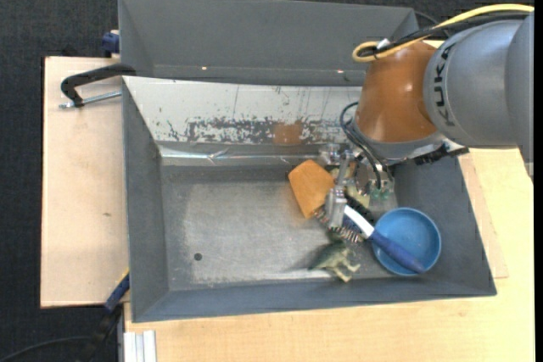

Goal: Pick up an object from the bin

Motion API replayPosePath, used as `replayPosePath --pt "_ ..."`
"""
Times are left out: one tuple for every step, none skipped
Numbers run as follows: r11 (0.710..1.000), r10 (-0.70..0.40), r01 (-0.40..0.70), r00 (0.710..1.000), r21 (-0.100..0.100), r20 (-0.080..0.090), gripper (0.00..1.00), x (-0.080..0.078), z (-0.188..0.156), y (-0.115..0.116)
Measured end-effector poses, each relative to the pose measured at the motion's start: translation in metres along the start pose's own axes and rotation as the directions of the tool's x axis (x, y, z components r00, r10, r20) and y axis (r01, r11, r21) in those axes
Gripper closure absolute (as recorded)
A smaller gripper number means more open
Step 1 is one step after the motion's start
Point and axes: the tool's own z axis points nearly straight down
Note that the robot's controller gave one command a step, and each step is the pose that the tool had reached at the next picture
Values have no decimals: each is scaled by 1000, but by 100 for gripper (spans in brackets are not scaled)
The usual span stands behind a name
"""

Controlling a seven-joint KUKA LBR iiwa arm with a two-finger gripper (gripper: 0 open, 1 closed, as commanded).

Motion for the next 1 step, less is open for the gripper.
replayPosePath --pt "1000 0 0 1000 2 22 100 -5 -5 -1"
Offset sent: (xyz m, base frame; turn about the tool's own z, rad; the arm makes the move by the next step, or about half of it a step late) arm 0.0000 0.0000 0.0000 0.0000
